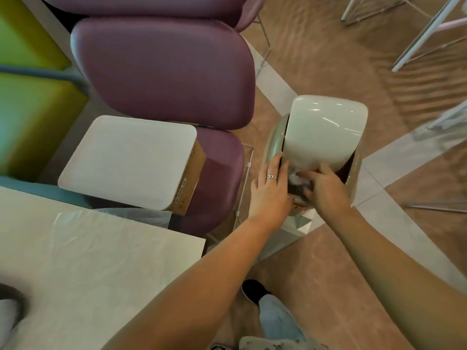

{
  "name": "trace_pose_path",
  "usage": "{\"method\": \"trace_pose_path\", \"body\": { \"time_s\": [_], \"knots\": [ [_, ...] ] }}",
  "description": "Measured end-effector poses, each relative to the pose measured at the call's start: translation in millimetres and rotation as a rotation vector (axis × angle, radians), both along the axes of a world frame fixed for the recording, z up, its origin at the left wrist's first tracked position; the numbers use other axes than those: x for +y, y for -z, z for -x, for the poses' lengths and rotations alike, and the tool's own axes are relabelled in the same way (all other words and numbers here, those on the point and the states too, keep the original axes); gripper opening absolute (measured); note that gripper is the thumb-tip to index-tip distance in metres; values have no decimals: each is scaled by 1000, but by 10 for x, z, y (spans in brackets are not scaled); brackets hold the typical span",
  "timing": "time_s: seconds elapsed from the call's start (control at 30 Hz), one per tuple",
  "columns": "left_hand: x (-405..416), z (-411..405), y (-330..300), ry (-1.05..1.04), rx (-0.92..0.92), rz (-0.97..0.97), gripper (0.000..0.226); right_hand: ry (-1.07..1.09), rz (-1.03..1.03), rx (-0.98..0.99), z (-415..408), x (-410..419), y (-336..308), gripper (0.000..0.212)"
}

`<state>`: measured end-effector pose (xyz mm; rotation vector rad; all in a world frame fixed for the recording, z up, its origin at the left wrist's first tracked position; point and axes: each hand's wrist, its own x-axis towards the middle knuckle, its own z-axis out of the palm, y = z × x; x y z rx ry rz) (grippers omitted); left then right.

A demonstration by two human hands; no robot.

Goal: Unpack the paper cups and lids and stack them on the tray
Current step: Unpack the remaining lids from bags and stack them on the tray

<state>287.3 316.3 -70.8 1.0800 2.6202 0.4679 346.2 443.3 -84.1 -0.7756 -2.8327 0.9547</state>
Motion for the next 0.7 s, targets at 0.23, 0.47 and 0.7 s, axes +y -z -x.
{"method": "trace_pose_path", "body": {
  "time_s": [0.23,0.47,0.7],
  "knots": [
    [-45,12,35,42,4,32,76,-125,-79,-429,140,12,153,33],
    [-218,36,-46,25,-59,-8,75,53,-91,101,30,-135,-51,31],
    [-817,76,-469,-197,-33,-202,57,-121,-18,421,128,-799,-543,12]
  ]
}}
